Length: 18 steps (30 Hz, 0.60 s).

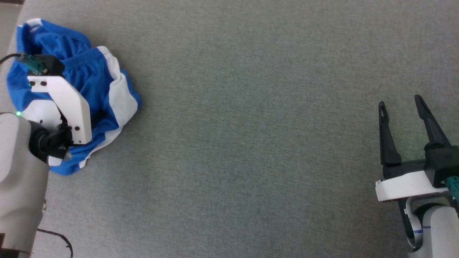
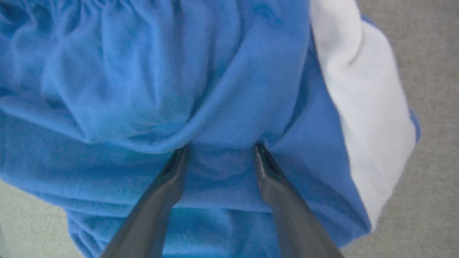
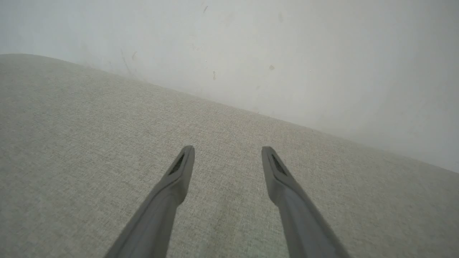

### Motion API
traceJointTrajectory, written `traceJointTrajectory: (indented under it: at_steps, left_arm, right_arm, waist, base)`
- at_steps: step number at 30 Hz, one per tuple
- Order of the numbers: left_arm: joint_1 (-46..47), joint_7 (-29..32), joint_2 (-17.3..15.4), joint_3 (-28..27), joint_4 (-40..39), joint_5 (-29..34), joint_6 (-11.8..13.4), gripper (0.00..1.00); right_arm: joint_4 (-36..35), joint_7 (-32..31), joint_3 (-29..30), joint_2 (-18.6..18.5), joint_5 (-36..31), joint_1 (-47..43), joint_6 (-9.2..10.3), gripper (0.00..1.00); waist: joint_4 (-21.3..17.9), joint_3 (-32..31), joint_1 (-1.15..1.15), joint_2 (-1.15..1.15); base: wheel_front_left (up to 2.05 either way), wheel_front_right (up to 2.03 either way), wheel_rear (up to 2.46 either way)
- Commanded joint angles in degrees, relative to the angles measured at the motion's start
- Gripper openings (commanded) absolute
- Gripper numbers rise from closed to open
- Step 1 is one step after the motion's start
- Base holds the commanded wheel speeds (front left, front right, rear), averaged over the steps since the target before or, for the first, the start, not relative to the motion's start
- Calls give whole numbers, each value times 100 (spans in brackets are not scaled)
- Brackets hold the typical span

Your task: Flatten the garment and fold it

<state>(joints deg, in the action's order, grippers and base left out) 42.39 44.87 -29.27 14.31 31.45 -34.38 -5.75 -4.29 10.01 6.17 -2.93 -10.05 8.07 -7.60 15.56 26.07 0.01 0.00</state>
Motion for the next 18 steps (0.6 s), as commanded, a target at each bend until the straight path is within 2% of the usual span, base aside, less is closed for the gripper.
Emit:
traceJointTrajectory:
  at_steps: [1,8,18]
  left_arm:
    - [-56,-25,-49,29,14,-6,19,0]
    - [3,-340,-168,-15,10,-42,-40,0]
    - [236,-757,-115,-355,-402,-589,-115,0]
  right_arm:
    - [-38,-12,16,5,-5,115,11,100]
    - [133,68,-27,5,141,138,11,100]
    - [686,334,-35,5,507,-49,11,100]
  waist:
    - [-79,95,-1,0]
    - [-81,-146,-1,0]
    - [-112,-1086,-1,0]
  base:
    - [0,0,0]
    - [0,0,0]
    - [0,0,0]
